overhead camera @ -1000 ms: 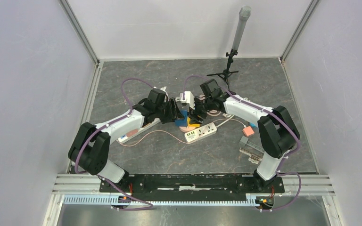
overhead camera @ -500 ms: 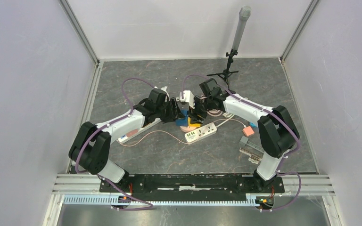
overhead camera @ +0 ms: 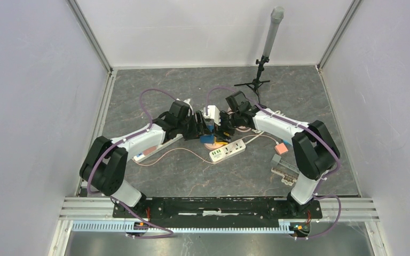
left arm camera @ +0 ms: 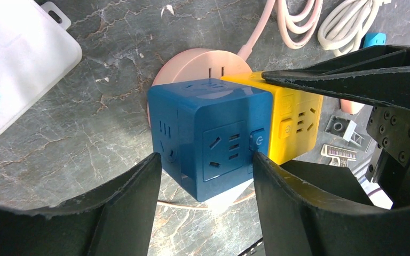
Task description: Pull the plug off the socket
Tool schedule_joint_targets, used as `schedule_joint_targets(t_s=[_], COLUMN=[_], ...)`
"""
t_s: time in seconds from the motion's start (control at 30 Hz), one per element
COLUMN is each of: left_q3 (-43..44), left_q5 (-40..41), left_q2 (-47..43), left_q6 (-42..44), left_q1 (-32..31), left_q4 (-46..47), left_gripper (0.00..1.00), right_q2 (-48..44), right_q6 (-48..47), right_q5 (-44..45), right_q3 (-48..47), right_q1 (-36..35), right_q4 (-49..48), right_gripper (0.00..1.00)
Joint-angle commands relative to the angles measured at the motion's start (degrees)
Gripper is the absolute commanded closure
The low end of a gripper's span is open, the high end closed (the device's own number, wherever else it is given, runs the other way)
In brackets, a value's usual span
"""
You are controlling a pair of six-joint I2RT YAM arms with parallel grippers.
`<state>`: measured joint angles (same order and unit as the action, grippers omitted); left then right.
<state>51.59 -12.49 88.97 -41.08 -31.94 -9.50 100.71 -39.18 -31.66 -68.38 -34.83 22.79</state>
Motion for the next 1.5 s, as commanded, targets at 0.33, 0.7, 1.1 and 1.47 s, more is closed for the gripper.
schedule_joint_targets(t_s=[0.33,0.7,1.1,1.47], left_q3=[-4.33,-5.71,-5.03,-5.19], left_q5=[6.54,10.45,12.18,14.16], left_q2=[4.88,5.78,7.67,7.35], left_q6=[2.94,3.33,3.99,3.44], left_q1=[-0.40,-0.58,-1.10,-1.19], left_q4=[-8.34,-9.52,-9.58,-9.58], left_gripper=[0.46,0.48,0.49,0.49], right_q2=[-2.53,-5.04,-4.65,-4.69], right_q6=[-1.34,4.23,1.46,4.20], right_q5=[1.09,-11.49,-4.74,-4.93], right_q3=[-1.18,-5.20,-7.85,-11.74], right_q1=[-0.59,-0.37,-2.44,-1.38], right_q4=[0.33,-3.63,0.85,2.44], right_gripper=[0.93,1.00,1.00,1.00])
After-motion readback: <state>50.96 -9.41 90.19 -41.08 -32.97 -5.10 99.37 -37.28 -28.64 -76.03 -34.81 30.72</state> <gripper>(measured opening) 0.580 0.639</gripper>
